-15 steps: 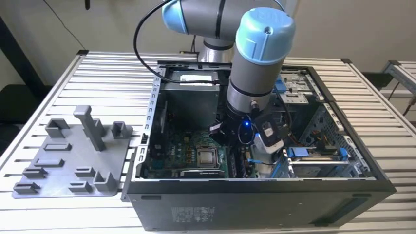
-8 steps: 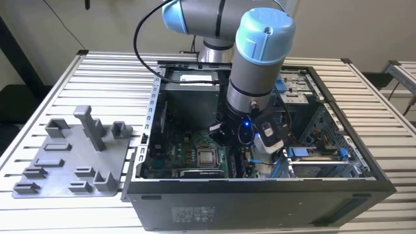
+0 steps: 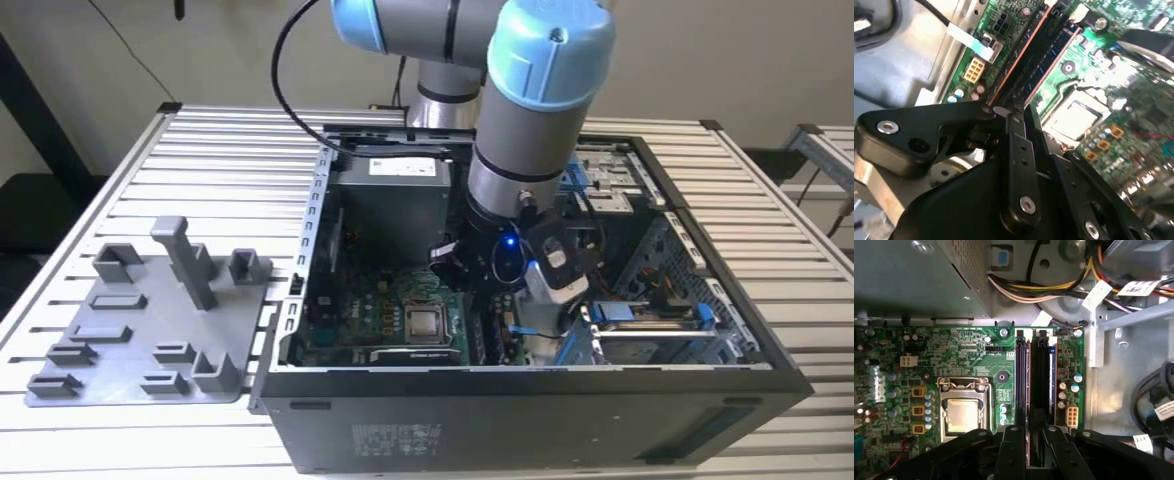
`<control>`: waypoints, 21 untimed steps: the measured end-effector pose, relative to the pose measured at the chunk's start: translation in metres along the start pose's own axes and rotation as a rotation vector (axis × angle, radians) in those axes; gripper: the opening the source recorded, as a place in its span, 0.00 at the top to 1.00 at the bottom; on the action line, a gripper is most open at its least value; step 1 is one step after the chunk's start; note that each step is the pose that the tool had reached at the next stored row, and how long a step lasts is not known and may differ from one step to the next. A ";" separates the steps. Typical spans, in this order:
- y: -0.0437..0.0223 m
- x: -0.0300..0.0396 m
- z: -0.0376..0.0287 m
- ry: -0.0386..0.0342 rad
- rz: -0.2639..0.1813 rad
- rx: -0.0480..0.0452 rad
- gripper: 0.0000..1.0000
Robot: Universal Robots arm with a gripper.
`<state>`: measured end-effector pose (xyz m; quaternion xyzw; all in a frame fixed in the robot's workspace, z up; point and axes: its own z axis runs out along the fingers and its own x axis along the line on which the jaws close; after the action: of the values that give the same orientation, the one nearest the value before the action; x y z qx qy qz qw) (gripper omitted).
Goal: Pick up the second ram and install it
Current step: 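Insert the second ram into the second slot, then press down the second ram until it locks into place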
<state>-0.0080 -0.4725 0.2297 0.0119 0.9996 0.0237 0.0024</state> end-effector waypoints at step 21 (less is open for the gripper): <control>0.0008 0.0008 -0.0160 0.0011 0.001 0.0003 0.89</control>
<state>-0.0088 -0.4724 0.2457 0.0123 0.9996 0.0236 0.0019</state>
